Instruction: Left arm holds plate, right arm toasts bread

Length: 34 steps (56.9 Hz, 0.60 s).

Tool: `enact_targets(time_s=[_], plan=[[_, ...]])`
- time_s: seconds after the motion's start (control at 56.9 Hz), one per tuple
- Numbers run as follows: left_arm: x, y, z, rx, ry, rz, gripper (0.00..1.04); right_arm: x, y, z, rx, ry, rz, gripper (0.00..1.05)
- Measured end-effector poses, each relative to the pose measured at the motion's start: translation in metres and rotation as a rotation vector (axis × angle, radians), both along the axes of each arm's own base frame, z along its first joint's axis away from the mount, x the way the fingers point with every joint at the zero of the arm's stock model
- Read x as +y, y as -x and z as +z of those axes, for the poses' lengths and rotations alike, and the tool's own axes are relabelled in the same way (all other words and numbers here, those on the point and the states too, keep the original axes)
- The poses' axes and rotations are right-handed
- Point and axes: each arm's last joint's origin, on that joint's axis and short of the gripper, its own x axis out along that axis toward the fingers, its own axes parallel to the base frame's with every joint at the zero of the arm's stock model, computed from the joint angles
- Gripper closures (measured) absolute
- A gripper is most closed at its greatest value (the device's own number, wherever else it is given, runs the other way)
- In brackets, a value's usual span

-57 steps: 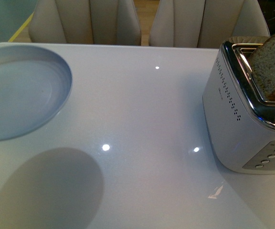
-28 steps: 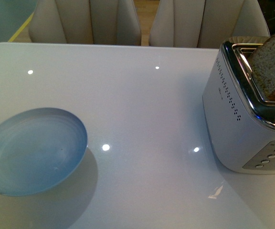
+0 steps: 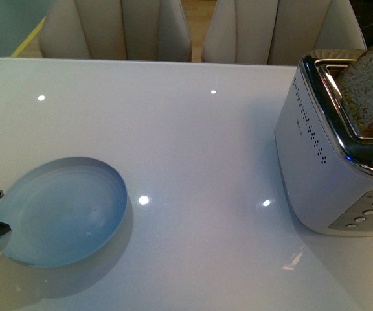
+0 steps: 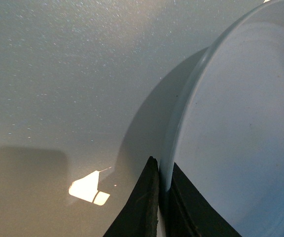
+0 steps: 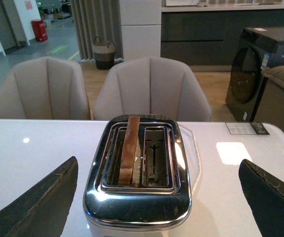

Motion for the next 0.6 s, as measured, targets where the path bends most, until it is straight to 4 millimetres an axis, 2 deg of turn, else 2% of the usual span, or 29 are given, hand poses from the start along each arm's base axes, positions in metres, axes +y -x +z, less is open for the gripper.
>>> enact_targets(time_s=[0.246, 0.51, 0.598], plan=[[-0.004, 0.0, -0.013, 0.01, -0.005, 0.02, 1.02, 0.0, 0.0, 0.0, 0.0, 0.0, 0.0, 0.09], [-0.005, -0.002, -0.014, 0.002, -0.011, 0.046, 1.02, 0.0, 0.0, 0.0, 0.0, 0.0, 0.0, 0.09], [-0.005, -0.002, -0.014, 0.006, -0.009, 0.06, 0.92, 0.0, 0.0, 0.0, 0.0, 0.0, 0.0, 0.09]])
